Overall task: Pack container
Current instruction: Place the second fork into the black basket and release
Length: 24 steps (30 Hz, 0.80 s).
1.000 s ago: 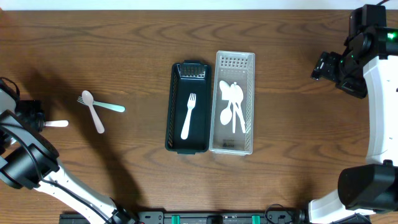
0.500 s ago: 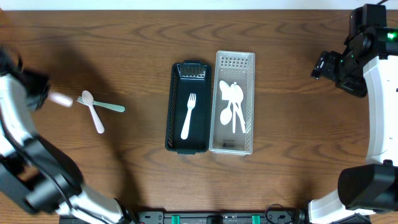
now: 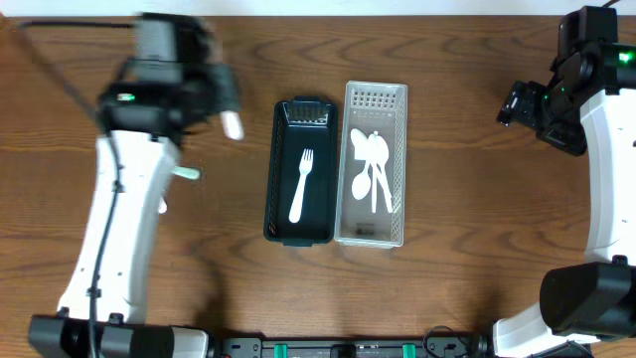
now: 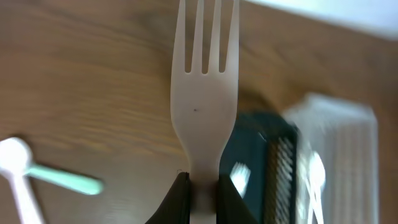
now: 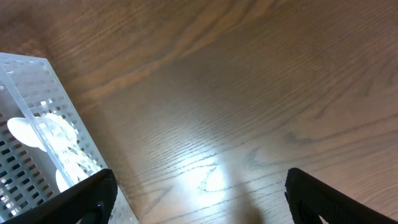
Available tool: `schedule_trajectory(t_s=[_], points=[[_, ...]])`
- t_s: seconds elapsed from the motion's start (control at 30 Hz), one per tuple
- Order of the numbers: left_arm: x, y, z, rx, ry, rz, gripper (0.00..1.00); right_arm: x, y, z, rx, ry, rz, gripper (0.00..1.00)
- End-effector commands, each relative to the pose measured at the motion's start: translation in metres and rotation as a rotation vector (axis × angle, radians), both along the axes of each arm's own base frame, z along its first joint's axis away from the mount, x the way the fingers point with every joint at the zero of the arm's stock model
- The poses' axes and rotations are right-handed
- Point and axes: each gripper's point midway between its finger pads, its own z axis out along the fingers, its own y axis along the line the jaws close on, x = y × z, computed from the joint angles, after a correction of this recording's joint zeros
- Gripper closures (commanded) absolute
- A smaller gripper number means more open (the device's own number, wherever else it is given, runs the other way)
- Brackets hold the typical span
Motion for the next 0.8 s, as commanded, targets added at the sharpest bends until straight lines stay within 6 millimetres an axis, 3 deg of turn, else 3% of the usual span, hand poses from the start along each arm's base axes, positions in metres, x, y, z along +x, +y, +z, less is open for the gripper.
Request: schedule_trajectory(t_s=[0.0, 0.1, 0.23, 0.5, 0.77], points=[[-0.007, -0.036, -0.019, 0.081, 0.033, -0.168, 0.94, -0.001, -0.002, -0.003, -0.005, 0.013, 0.008, 0.1], [-0.011, -0.058, -0.041, 0.095, 0.095, -0.224, 0.94, -0.003, -0.002, -0.003, -0.004, 0.022, 0.008, 0.1], [-0.014, -0.071, -0.077, 0.092, 0.208, -0.208, 0.95, -0.004, -0.002, -0.003, -0.009, 0.03, 0.031, 0.1], [-0.019, -0.074, -0.146, 0.127, 0.415, -0.183, 0.94, -0.004, -0.003, -0.003, -0.015, 0.031, 0.04, 0.09], [-0.028, -0.071, -0.18, 0.15, 0.526, -0.173, 0.94, -0.004, -0.003, -0.003, -0.022, 0.034, 0.073, 0.09]])
